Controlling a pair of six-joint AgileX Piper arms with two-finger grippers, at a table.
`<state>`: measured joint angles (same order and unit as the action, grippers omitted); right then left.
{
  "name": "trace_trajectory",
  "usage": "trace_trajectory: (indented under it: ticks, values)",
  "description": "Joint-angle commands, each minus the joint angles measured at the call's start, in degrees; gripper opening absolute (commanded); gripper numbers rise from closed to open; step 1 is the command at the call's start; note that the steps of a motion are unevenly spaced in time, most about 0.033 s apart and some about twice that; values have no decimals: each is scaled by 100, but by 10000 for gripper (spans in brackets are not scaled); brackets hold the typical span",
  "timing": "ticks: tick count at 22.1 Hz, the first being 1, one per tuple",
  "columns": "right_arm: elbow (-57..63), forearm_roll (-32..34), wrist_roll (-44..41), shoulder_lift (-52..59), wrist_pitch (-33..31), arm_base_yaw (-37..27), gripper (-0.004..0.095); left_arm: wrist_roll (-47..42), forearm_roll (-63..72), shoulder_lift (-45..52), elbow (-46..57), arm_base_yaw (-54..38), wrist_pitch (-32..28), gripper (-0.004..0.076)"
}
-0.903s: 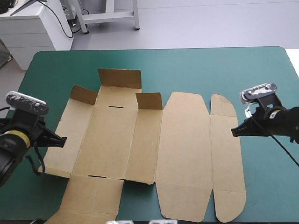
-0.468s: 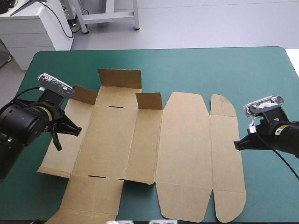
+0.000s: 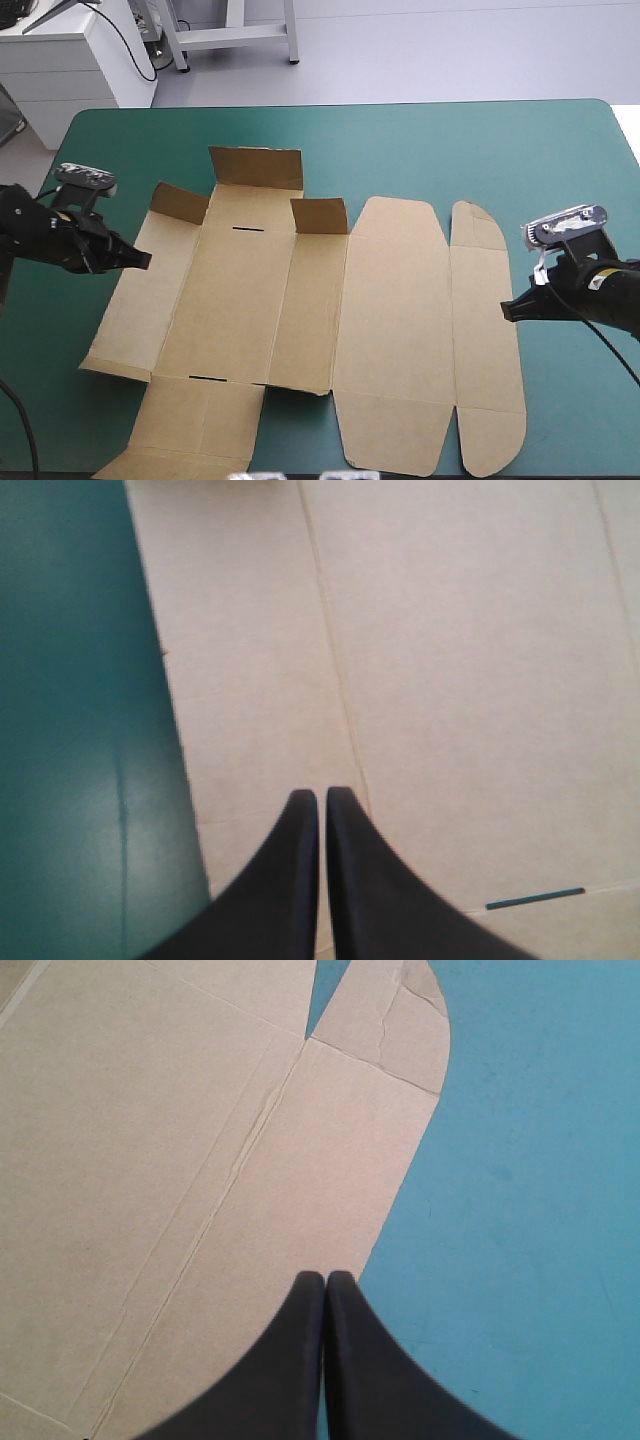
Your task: Fold the box
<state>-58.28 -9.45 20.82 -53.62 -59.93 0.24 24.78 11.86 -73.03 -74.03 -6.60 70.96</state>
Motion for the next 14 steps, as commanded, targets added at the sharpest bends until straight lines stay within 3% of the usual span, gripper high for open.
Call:
trace_trajectory:
  ticks: [1,7,9,11,12,14]
  values:
    - [-144,-41,10,58,333,-34,-21,319,277,88,-162,-744,284,16]
    - [-144,-41,10,58,428,-34,-21,283,204,88,-152,-1721,130,17]
    - [-144,-50,10,58,452,-34,-21,179,214,88,-152,-1880,130,61]
    - [-144,-125,10,58,474,-34,-21,85,211,88,-112,-1920,293,218]
    - [-144,-134,10,58,495,-34,-21,6,223,88,-29,-1920,293,379]
    - [-144,-124,10,58,495,-34,-21,-60,235,81,152,-1920,293,598]
